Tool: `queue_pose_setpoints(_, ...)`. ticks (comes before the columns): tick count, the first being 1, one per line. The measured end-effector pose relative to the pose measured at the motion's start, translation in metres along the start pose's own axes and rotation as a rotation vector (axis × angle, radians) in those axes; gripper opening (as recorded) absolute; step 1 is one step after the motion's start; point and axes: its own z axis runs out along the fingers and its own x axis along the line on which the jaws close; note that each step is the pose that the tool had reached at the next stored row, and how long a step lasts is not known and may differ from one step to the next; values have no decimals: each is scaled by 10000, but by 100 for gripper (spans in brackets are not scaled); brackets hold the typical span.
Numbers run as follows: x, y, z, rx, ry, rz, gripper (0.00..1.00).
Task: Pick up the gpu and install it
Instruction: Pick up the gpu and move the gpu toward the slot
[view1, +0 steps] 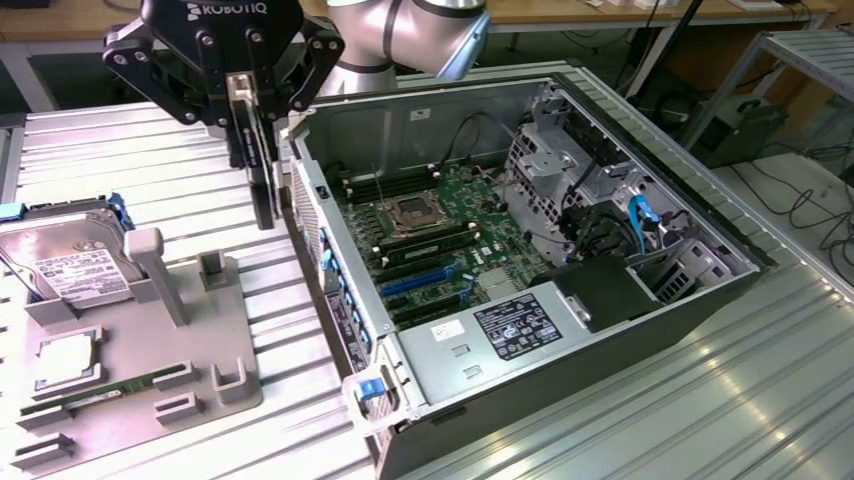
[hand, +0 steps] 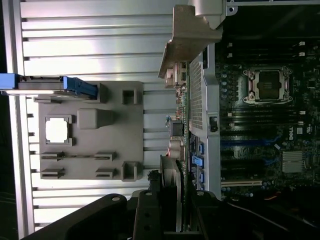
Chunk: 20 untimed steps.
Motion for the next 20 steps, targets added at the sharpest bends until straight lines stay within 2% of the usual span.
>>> queue_pose_setpoints(20, -161, 5, 3, 0, 1, 0, 27)
